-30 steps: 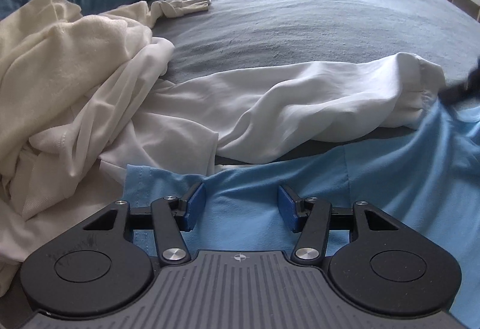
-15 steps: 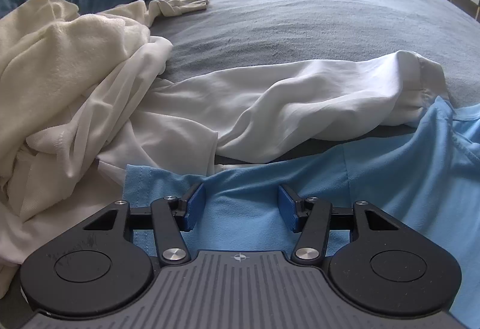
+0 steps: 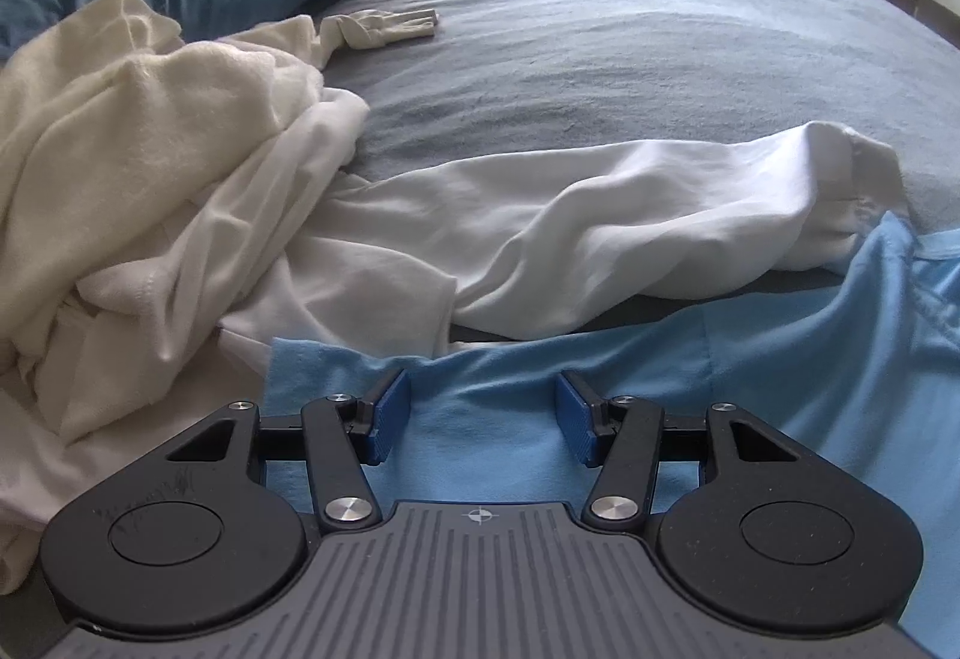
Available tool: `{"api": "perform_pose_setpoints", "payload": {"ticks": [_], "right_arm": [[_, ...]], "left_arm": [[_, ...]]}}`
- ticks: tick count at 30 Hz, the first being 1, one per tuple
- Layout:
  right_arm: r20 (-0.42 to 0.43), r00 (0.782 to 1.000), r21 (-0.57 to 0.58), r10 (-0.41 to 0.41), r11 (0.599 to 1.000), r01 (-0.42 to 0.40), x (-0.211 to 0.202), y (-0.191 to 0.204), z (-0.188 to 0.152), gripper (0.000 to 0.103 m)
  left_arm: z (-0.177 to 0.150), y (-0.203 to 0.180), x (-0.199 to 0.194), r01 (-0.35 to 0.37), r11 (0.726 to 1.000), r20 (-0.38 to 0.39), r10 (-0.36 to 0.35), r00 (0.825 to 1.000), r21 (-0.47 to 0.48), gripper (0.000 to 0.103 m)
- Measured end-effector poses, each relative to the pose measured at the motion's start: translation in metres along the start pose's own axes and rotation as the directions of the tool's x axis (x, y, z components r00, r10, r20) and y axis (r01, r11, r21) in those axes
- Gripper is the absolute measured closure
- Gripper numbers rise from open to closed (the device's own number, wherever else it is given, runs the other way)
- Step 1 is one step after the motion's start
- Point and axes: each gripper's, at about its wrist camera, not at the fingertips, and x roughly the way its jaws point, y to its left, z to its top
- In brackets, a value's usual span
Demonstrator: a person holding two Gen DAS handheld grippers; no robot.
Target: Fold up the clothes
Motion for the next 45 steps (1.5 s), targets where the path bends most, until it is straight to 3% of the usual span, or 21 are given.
{"api": "perform_pose_setpoints", "payload": {"ticks": [2,4,7,8,10,11,14,18,20,22,24,27,32,39,45], "right_arm": [[-0.002,0.997,-0.098,0.071,0.993,-0.071,0.012,0.026,0.003,0.099],[-0.058,0.993,-0.181,0.107,0.977,-0.116,0.032,0.046,-0.001,0.100],[-0.120,0.992,-0.269,-0.043,0.963,0.009,0.061,0.040,-0.016,0.103],[-0.103,0.993,-0.228,-0.055,0.973,0.030,0.059,0.028,-0.017,0.103],[-0.084,0.978,-0.156,-0.192,0.972,0.177,0.050,0.007,-0.011,0.099],[-0.066,0.978,-0.128,-0.198,0.974,0.189,0.043,0.000,-0.007,0.099],[-0.012,0.997,-0.066,-0.074,0.995,0.073,0.025,0.006,0.008,0.098],[-0.024,0.992,-0.155,0.125,0.980,-0.127,0.047,0.064,0.017,0.098],[-0.064,0.986,-0.153,0.156,0.975,-0.164,0.074,0.080,0.017,0.098],[-0.078,0.994,-0.130,0.080,0.987,-0.090,0.103,0.075,0.015,0.103],[-0.021,0.998,0.004,0.067,0.998,-0.067,0.108,0.053,0.021,0.103],[0.048,0.999,0.127,0.018,0.992,-0.024,0.086,0.032,0.030,0.099],[0.093,0.995,0.148,-0.032,0.989,0.018,0.012,0.017,0.012,0.098],[-0.012,0.984,0.198,-0.177,0.964,0.176,-0.063,-0.026,-0.049,0.097],[-0.070,0.968,0.263,-0.242,0.931,0.252,-0.086,-0.046,-0.109,0.097]], "left_arm": [[0.000,0.002,0.002,-0.008,1.000,-0.003,0.008,1.000,-0.012,0.049],[0.000,0.005,0.002,-0.012,1.000,-0.004,0.012,1.000,-0.029,0.049],[-0.001,0.012,0.005,-0.009,0.997,-0.007,0.009,1.000,-0.071,0.049],[-0.001,0.016,0.005,-0.006,0.996,-0.007,0.005,1.000,-0.087,0.049],[-0.001,0.020,0.007,0.001,0.994,-0.007,-0.002,1.000,-0.109,0.048],[-0.001,0.021,0.007,0.005,0.993,-0.007,-0.005,1.000,-0.116,0.048],[-0.002,0.020,0.007,0.001,0.994,-0.002,-0.001,1.000,-0.109,0.048],[-0.003,0.020,0.007,-0.009,0.994,0.003,0.009,1.000,-0.109,0.047],[-0.005,0.020,0.008,-0.010,0.994,0.007,0.011,1.000,-0.113,0.047],[-0.006,0.022,0.008,-0.005,0.993,0.012,0.007,1.000,-0.120,0.045],[-0.007,0.025,0.009,0.003,0.991,0.017,-0.001,1.000,-0.132,0.045],[-0.006,0.027,0.008,0.015,0.989,0.019,-0.013,1.000,-0.146,0.045],[-0.001,0.031,-0.002,0.041,0.986,0.028,-0.037,0.999,-0.161,0.045],[0.003,0.021,-0.029,0.040,0.992,0.077,-0.031,0.997,-0.118,0.045],[0.006,-0.013,-0.054,0.058,0.998,0.120,-0.053,0.991,-0.035,0.045]]}}
